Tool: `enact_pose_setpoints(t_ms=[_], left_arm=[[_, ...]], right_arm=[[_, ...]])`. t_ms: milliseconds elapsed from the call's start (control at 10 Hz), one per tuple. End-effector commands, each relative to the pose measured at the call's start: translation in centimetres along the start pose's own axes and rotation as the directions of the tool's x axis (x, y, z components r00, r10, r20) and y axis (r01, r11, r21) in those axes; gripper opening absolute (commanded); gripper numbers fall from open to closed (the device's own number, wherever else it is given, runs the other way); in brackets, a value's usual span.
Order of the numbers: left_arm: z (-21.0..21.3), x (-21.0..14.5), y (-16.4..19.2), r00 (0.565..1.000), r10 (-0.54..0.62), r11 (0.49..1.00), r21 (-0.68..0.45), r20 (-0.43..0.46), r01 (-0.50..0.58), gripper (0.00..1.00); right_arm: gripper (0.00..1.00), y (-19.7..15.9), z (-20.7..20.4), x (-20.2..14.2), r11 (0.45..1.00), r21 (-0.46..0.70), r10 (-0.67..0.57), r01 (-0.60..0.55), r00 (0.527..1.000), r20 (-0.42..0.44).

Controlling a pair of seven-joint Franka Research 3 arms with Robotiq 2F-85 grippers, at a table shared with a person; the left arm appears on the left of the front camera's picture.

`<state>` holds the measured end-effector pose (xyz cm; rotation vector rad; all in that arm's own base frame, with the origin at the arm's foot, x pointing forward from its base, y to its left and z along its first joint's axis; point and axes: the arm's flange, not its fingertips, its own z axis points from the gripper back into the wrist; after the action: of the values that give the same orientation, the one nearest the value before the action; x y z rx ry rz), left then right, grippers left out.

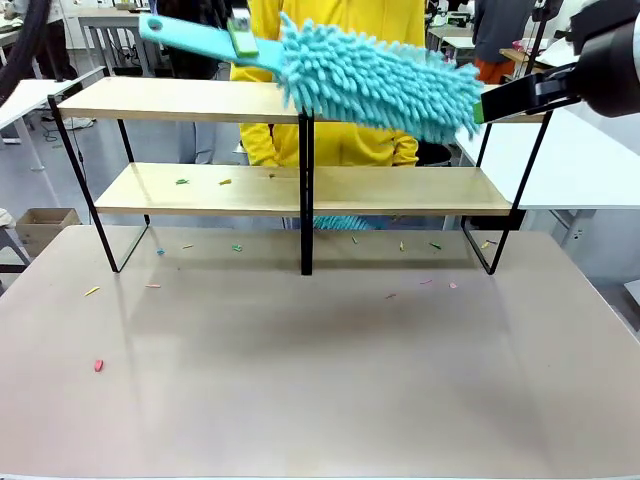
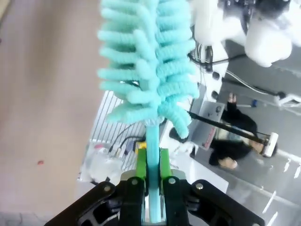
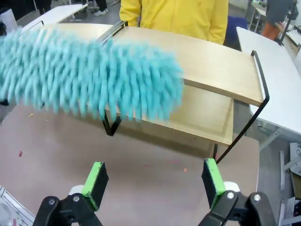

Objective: Clean the shelves.
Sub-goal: Clean a randomly selected level of the Shelf with the Duster.

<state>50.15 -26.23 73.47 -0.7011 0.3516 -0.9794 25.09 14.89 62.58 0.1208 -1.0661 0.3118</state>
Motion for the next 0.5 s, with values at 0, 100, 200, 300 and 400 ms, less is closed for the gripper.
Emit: enact_pose_setpoints(t_ms=[0,100,200,300,400], left_arm=[[6.2,-2.2,-0.3,0.985,0.120,0.991,0.038,0.125,-0.126,0.12],[6.7,-5.6,-0.1,0.960,0.218,0.971,0.061,0.178,-0.232,0.12],[7.0,-8.9,0.5,0.865,0.416,0.893,0.052,0.280,-0.447,0.12],[7.1,-12.2,0.9,0.822,0.516,0.849,-0.016,0.241,-0.528,0.12],[6.7,-15.2,1.4,0.672,0.736,0.675,-0.160,0.080,-0.720,0.12]], right_arm=[[1.00,-0.1,0.0,0.1,1.000,0.001,0.003,-0.003,1.000,0.001],[1.00,-0.1,0.0,0.1,1.000,0.001,0.003,-0.003,1.000,0.001],[1.00,-0.1,0.0,0.1,1.000,0.001,0.003,-0.003,1.000,0.001],[1.00,-0.1,0.0,0.1,1.000,0.001,0.003,-0.003,1.000,0.001],[1.00,-0.1,0.0,0.1,1.000,0.001,0.003,-0.003,1.000,0.001]])
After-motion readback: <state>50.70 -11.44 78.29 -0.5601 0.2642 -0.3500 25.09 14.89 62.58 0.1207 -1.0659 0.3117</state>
